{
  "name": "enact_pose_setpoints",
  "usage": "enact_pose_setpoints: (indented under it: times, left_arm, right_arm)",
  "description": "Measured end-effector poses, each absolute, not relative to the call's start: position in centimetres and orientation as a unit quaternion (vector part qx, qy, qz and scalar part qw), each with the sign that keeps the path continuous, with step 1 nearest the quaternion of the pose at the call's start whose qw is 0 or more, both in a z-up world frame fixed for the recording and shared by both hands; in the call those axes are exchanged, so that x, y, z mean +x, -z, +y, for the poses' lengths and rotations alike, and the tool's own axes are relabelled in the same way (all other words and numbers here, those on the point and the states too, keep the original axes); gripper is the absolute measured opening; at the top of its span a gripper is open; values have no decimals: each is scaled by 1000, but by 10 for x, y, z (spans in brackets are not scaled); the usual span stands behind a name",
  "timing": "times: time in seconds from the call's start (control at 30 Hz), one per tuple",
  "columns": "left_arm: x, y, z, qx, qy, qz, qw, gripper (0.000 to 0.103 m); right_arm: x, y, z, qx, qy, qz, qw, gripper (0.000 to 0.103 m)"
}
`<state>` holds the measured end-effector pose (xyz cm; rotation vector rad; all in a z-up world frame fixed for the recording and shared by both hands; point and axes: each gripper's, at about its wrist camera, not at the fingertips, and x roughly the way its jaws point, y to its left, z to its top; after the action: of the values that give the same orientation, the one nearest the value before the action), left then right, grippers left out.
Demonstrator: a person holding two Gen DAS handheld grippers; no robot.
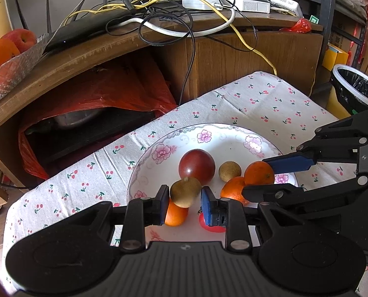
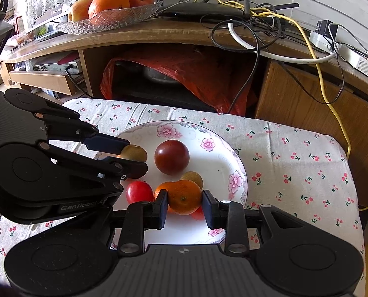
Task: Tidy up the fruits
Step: 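Open the left tool to drop the brown fruit into the bowl while the right tool releases the mandarin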
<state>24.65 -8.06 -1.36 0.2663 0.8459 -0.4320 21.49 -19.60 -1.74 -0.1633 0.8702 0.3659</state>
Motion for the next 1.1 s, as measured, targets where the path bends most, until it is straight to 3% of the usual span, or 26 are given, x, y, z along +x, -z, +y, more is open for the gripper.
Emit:
enact_pose_setpoints:
  times: [0.87, 1.1]
  left_arm:
    - [239, 7, -78, 125, 210, 396, 885, 39]
    - [231, 3, -77, 122, 212, 394, 886, 44]
  right_arm:
    - [206, 10, -206, -62, -166, 420, 890, 30]
    - [198, 6, -211, -56, -156, 421, 892, 30]
